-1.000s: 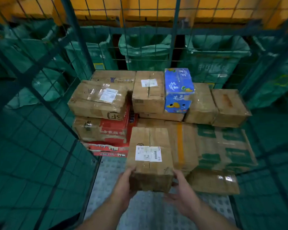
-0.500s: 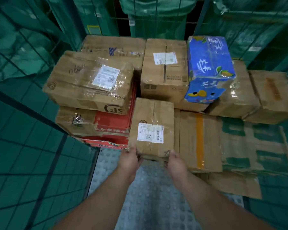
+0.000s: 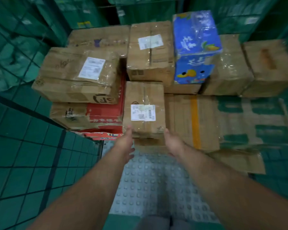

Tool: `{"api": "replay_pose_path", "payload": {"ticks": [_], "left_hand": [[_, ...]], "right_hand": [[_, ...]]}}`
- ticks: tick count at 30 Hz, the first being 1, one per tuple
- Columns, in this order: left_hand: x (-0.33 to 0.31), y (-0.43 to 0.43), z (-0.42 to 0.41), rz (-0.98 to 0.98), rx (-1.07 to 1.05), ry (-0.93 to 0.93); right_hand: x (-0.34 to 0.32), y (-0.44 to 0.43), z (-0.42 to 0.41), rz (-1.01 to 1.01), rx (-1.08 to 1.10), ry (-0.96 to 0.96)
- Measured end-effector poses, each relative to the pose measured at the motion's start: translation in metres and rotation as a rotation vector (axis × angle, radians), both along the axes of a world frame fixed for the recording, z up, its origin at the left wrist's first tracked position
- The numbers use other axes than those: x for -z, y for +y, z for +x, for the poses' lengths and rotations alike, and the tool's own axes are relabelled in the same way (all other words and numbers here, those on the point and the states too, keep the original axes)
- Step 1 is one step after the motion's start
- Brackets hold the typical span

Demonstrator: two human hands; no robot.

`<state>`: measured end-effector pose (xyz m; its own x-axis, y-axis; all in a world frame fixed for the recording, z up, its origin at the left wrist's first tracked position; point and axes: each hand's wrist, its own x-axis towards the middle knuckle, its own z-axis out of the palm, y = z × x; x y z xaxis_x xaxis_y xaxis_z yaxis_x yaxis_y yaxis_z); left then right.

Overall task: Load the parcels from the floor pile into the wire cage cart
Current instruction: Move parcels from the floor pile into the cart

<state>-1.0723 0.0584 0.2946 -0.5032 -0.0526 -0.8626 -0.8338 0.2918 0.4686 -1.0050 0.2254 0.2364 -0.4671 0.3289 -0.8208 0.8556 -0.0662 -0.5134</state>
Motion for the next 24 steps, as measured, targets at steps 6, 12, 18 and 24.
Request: {"api": "replay_pose_path", "payload": {"ticks": [6, 12, 18, 24], "left_hand": [[-0.023, 0.006, 0.113, 0.078, 0.302, -0.162], [-0.017, 0.008, 0.161, 0.045, 0.678, -0.287], [-0.027, 0.08, 0.196, -0.042, 1.076, -0.135], [-0.052, 0.133, 0.32, 0.123, 1.447, -0.126]], "right_hand": [[-0.041, -0.029, 0.138, -0.383, 0.291, -0.044], [-0.056, -0.03, 0.258, -0.354, 0.66, -0.155], [-0.095, -0.023, 0.365, -0.25, 1.12, -0.035], [-0.109, -0.066, 0.462, -0.265, 1.496, 0.119]]}}
